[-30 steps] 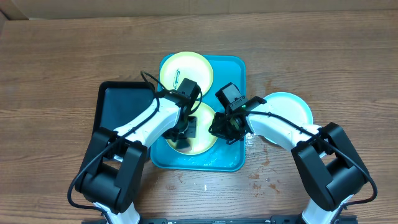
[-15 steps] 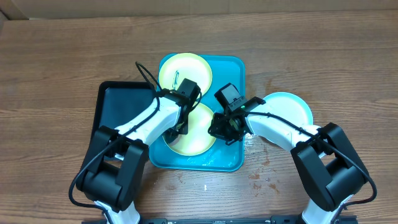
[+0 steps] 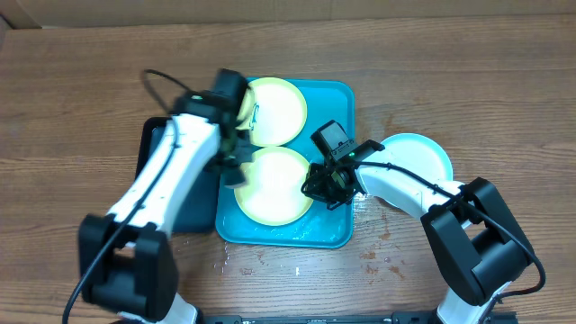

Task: Clean dirty plates on tray and stack at the side
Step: 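Scrub the lower yellow plate with the sponge while right gripper holds it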

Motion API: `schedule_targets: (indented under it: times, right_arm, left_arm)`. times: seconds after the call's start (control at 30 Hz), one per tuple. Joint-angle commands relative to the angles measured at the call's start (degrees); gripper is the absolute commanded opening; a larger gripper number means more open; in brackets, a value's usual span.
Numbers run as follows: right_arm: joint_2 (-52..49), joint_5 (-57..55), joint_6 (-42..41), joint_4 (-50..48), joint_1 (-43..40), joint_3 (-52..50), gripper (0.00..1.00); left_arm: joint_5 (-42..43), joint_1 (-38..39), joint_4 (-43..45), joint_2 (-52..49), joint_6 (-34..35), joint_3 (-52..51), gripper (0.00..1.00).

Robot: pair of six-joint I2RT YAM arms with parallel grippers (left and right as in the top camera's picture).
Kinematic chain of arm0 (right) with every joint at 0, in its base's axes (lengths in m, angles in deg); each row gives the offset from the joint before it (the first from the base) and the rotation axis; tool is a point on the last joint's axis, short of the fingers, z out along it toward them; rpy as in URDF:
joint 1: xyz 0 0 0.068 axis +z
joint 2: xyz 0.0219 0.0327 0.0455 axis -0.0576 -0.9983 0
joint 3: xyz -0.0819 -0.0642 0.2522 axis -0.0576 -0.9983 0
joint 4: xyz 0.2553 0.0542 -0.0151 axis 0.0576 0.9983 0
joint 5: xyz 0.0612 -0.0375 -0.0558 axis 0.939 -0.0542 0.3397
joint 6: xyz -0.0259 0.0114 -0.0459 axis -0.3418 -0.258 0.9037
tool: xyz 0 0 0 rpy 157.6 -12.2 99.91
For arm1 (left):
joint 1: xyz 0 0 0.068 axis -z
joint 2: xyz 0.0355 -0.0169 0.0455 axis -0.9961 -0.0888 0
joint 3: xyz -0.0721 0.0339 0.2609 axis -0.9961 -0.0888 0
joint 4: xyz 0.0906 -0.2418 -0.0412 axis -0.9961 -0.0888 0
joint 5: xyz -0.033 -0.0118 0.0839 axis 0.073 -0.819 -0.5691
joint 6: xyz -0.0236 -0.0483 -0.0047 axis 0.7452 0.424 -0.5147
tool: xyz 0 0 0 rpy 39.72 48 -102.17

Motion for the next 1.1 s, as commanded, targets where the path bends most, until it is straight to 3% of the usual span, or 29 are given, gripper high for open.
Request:
schedule_targets:
  times: [0.0, 0.33, 0.37, 0.4, 0.43, 0.63, 0.9, 1.0, 1.07]
  right_arm:
    - [-1.09, -2.86, -0.02, 0.87, -0.42, -1.38, 0.04]
    - [-1.09, -2.69, -0.02, 0.85, -0.42, -1.38, 0.04]
    - [-1.09, -2.62, 0.00, 0.85, -0.42, -1.38, 0.04]
    - [-1.09, -2.34, 0.00, 0.85, -0.42, -1.38, 0.04]
    - [-1.07, -1.95, 0.20, 0.85, -0.42, -1.36, 0.04]
    - [1.49, -1.22, 6.47, 5.57, -0.46, 3.10, 0.04]
    - [4.35, -17.46, 17.73, 21.24, 4.44, 21.75, 0.04]
    - [4.35, -21.86, 21.81, 21.62, 7.34, 27.82, 0.04]
    - [4.35, -23.78, 25.03, 17.40, 9.40, 30.03, 0.04]
  left_arm:
    - [-8.28, -5.57, -0.87, 1.44, -1.57, -0.24, 0.04]
    - [-6.60, -14.21, 9.66, -1.60, -1.57, -12.55, 0.04]
    - [-6.14, -14.60, 9.44, -1.60, -1.57, -12.35, 0.14]
    - [-5.18, -14.95, 8.83, -1.55, -1.60, -11.82, 0.30]
    - [-4.39, -15.15, 8.24, -1.55, -1.64, -11.26, 0.38]
    - [3.17, -17.25, 0.57, -0.44, -4.70, -2.80, 0.54]
    - [9.22, -18.36, -11.06, 5.29, -7.10, 14.47, 0.52]
    - [10.95, -18.36, -13.05, 9.46, -7.08, 20.24, 0.54]
    - [11.56, -18.36, -13.97, 12.94, -6.58, 23.71, 0.61]
